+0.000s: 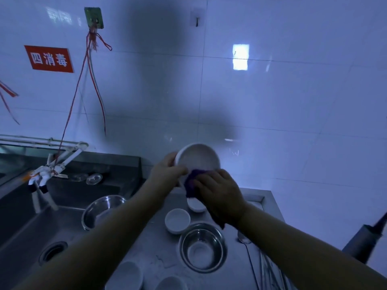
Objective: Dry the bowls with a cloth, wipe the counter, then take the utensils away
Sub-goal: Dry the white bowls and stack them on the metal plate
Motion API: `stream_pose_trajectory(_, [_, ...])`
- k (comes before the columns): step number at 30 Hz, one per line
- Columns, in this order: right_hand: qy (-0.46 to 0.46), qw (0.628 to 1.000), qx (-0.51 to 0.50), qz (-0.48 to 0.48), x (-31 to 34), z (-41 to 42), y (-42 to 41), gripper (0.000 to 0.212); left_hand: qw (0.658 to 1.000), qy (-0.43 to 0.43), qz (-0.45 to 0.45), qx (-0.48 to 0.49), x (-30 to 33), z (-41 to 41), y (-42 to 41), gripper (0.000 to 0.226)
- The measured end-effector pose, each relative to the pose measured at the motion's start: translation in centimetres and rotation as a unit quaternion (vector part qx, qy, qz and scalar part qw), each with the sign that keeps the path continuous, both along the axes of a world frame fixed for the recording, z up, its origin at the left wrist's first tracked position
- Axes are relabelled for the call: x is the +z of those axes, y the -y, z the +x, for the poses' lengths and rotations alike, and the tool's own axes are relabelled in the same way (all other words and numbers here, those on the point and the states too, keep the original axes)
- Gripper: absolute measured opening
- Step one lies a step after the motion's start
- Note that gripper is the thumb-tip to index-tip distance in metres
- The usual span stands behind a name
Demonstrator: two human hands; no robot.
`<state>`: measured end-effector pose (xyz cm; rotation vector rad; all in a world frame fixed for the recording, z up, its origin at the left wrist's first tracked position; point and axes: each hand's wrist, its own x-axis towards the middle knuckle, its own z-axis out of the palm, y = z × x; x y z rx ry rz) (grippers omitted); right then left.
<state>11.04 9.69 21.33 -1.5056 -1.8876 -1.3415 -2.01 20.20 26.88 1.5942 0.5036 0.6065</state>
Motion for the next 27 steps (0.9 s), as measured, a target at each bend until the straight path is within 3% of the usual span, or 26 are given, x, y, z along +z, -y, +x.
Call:
stream_pose_trajectory(3, [-0.134,0.987,-0.051,0.069,0.1,-3.2,-1.5,0.023,0.99,0.121,-0.019,0.076,-1.5,0.8,1.8,0.035])
stream_pose_trajectory(6, [-0.189,0.977,-0.047,0.085,-0.8,-5.0,-1.9,0.026,0.987,0.136,0.032,0.08,-1.3,0.4,1.4,0.028])
stream_pose_trajectory(12, [-0.014,0.999,0.029,0.012,-0.6,-2.0,-0.1,0.016,0.99,0.069,0.122,-0.023,-0.4,-1.2,-0.3,0.026])
stream_pose_trajectory(17, [0.119,0.986,0.066,-0.096,0.4,0.7,1.4,0.018,0.979,-0.068,0.116,-0.151,1.7,-2.2,-1.9,0.033])
stream_pose_trajectory(19, [0.09,0.993,0.035,-0.062,0.7,0.4,1.3,0.023,0.99,-0.031,0.083,-0.107,1.3,-2.1,-1.5,0.026])
stream_pose_trajectory(23, [-0.056,0.997,-0.031,0.04,0.1,-2.7,0.0,0.026,0.993,0.112,0.02,0.033,-1.8,-0.9,1.3,0.027])
stream_pose_trajectory(25, [-0.1,0.993,-0.038,0.052,-0.7,-4.1,-0.5,0.028,0.985,0.167,0.013,0.044,-2.4,-0.9,2.0,0.026])
stream_pose_trajectory(27, [-0.102,0.993,-0.027,0.049,-1.3,-4.5,-0.4,0.028,0.986,0.165,0.037,0.018,-2.2,-1.2,1.5,0.03])
